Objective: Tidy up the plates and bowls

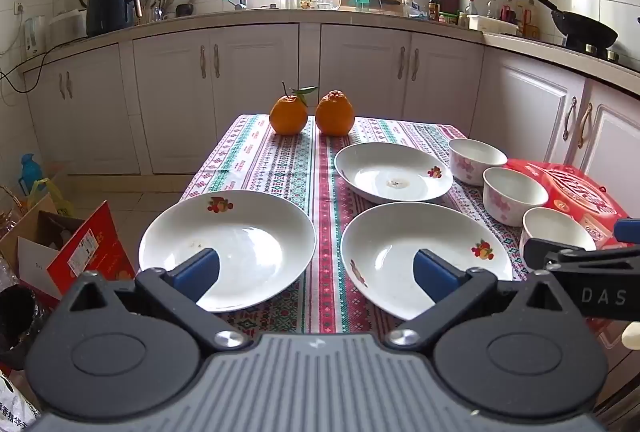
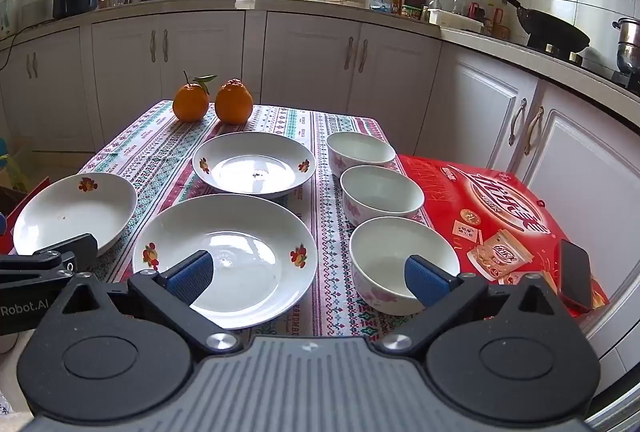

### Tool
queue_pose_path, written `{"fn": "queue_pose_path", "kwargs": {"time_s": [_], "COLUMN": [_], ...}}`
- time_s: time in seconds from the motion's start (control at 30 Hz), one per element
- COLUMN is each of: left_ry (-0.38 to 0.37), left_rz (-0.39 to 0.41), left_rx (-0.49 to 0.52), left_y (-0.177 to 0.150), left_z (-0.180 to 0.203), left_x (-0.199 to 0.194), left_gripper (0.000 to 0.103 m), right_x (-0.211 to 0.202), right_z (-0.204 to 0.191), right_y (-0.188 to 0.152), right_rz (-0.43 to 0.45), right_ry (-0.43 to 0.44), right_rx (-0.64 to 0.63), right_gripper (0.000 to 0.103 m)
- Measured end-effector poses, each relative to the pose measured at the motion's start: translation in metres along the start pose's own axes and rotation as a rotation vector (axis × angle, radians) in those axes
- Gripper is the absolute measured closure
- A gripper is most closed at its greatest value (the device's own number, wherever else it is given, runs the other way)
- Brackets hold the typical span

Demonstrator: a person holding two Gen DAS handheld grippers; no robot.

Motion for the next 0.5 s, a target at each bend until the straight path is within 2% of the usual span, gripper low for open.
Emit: {"fn": "queue_pose_path", "kwargs": {"time_s": [0.5], "left_ry": [-0.003], "left_rz": [0.002], "left_rx": [-0.004], "left_y": [0.0011], "left_z": [0.002], "left_x": [0.0004], "left_gripper": [0.001], "right_x": [-0.0011], "right_z": [0.0007], "right_y": [0.0003], "right_rz": [0.0], "right_ry": [-0.001], "right_rx": [0.0], "right_gripper": [0.0]}}
Point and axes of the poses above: each gripper's, at about its wrist camera, not at the fingertips, and x roughly the way its jaws point, z to its right, y to its top, the point moved 4 cm from there along x, roughly the way its jaws point, and after that the axes turned 6 degrees about -x, right-handed, at the moved point
